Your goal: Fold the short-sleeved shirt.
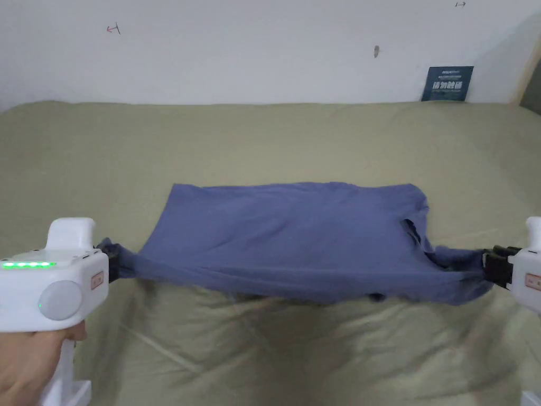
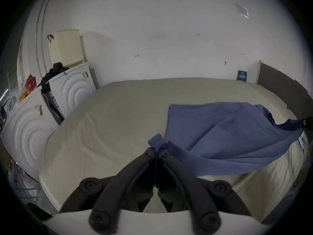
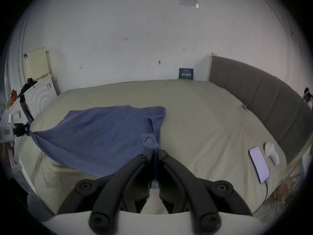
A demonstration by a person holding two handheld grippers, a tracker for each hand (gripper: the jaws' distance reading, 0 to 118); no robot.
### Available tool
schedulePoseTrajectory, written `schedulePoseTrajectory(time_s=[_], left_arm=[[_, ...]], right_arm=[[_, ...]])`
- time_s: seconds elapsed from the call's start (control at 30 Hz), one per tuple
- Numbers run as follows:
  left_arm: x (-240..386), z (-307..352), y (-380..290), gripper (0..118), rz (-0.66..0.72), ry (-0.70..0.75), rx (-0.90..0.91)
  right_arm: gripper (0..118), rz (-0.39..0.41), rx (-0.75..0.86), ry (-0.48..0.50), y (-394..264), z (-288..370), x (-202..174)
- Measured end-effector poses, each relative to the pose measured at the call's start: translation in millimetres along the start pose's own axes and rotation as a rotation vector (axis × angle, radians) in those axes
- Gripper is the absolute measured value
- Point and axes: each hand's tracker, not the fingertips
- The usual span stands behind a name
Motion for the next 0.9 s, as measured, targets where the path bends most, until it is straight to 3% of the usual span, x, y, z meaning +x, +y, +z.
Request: schedulePoseTrajectory(time_s=[0.3,0.43,0.67,0.7,0.73,0.77,0.8,0.83,0.87,0.9], left_arm=[[-11,38,-80,2,0.058,-0.052,-0.083],[-13,32,-95,2,0.053,-0.068,-0.13],[-15,22,-87,5,0.057,-0.076,-0.177],[-15,22,-88,13,0.058,-0.078,-0.179],[-13,24,-89,36,0.054,-0.075,-0.193],[-13,24,-88,75,0.05,-0.081,-0.209],[-13,25,-89,86,0.053,-0.08,-0.213],[-14,25,-89,86,0.059,-0.07,-0.218],[-13,33,-90,118,0.061,-0.05,-0.207],[-11,38,-85,118,0.059,-0.052,-0.175]], right_arm=[[9,-0.037,-0.074,-0.005,-77,58,9],[9,-0.087,-0.12,-0.001,-88,52,13],[10,-0.087,-0.188,-0.011,-99,23,18],[20,-0.085,-0.188,-0.014,-99,22,17],[40,-0.084,-0.188,-0.023,-99,22,16],[73,-0.089,-0.195,-0.019,-98,19,19],[85,-0.1,-0.197,-0.037,-97,19,20],[85,-0.112,-0.203,-0.037,-95,20,21],[112,-0.12,-0.194,-0.022,-93,23,22],[118,-0.124,-0.159,-0.015,-90,30,19]])
